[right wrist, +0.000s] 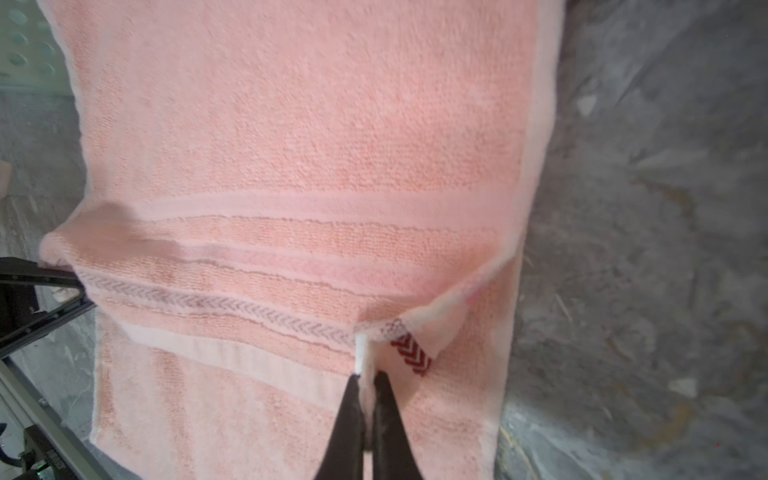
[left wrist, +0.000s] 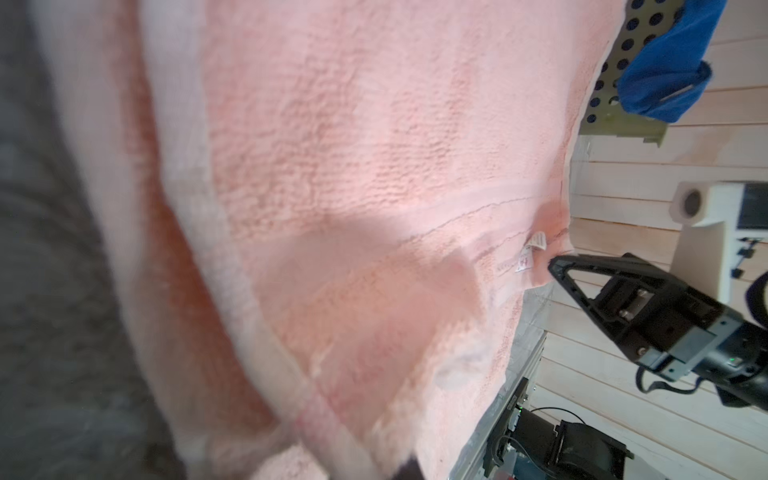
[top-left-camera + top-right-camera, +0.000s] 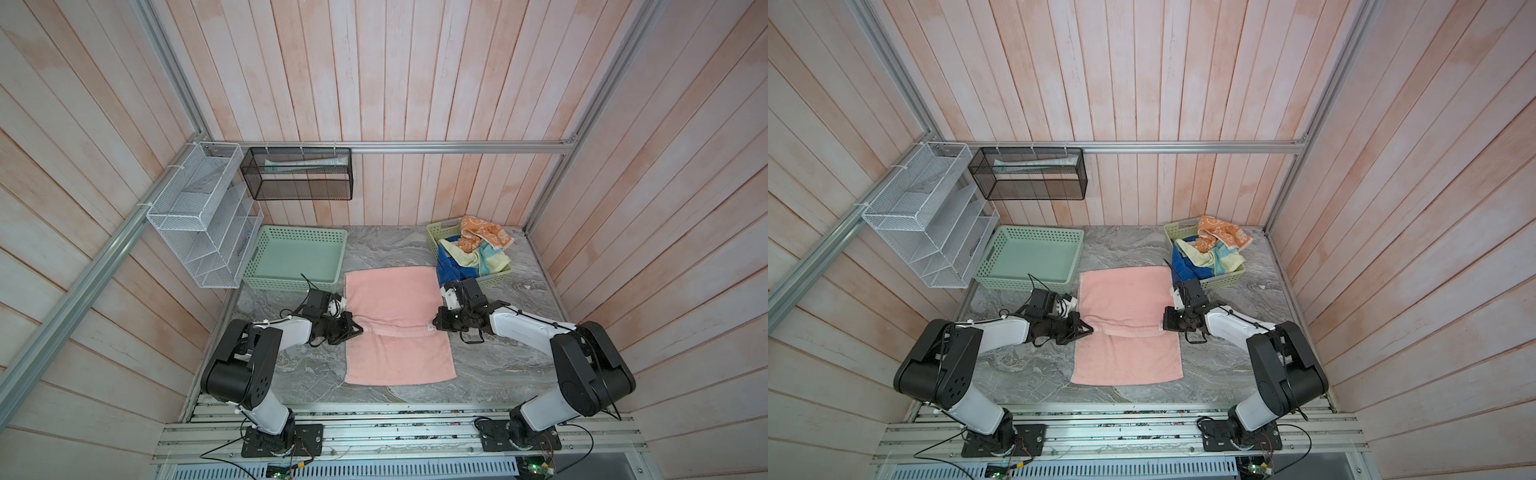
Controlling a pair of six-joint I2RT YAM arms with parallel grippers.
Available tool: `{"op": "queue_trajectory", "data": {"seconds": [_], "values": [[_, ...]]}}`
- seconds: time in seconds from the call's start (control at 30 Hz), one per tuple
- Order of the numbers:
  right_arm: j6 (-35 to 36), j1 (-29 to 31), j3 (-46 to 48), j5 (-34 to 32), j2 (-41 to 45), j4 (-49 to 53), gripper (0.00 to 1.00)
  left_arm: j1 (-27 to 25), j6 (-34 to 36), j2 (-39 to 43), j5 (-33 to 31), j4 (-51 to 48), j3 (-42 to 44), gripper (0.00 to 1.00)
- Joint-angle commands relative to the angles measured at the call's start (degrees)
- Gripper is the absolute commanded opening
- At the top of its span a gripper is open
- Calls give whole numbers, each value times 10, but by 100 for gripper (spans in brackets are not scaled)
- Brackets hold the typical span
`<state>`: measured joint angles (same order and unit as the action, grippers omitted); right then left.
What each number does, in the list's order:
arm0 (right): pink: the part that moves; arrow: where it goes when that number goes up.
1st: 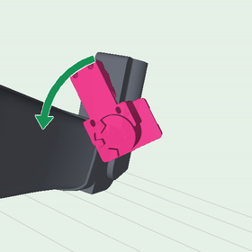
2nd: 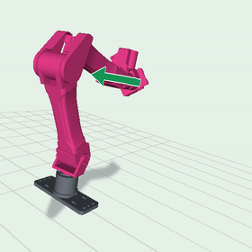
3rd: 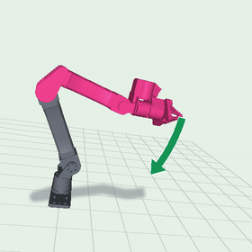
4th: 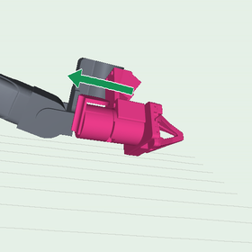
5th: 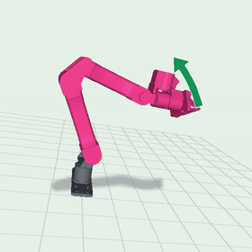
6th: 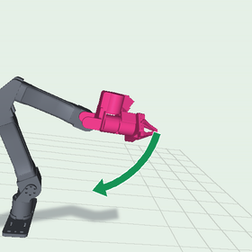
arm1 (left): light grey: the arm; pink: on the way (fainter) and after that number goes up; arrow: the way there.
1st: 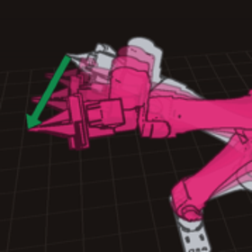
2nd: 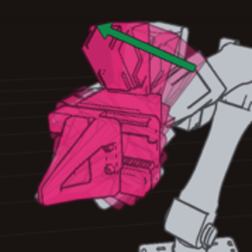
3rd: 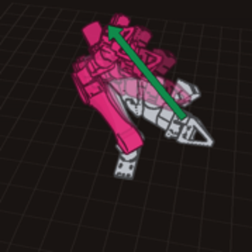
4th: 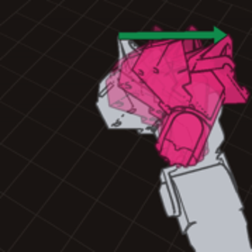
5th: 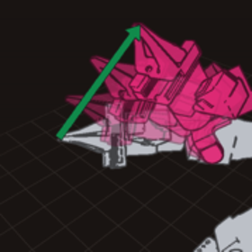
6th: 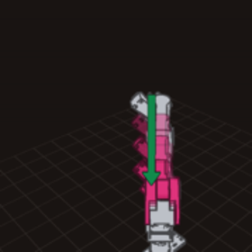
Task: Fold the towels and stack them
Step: 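Carry the held far edge over toward the near edge with both grippers, then lower the folded edge onto the towel's near edge with both grippers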
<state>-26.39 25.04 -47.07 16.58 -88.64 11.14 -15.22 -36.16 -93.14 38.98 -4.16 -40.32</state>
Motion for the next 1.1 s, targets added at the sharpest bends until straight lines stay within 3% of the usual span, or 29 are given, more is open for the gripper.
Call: {"op": "queue_trajectory", "data": {"seconds": [0.0,0.2,0.33,0.43,0.67,0.9,0.97,1.07], "values": [[24,-1,-42,-22,33,46,0,2,44,32,-22,-79,-53,0],[-18,1,12,-17,130,79,0,-11,31,126,-17,-135,-27,0],[-95,5,150,3,184,-5,0,-17,-20,161,6,-60,82,0],[-106,6,187,25,170,-35,0,-19,-29,148,12,-31,122,0],[-64,7,122,7,158,29,0,-19,-4,151,-8,-78,80,0],[-64,9,65,-6,255,160,0,-20,18,246,-26,-227,6,0],[-90,10,107,-4,296,153,0,-23,-1,282,-22,-227,49,0],[-150,10,213,30,339,91,0,-27,-67,315,17,-145,166,0]]}}
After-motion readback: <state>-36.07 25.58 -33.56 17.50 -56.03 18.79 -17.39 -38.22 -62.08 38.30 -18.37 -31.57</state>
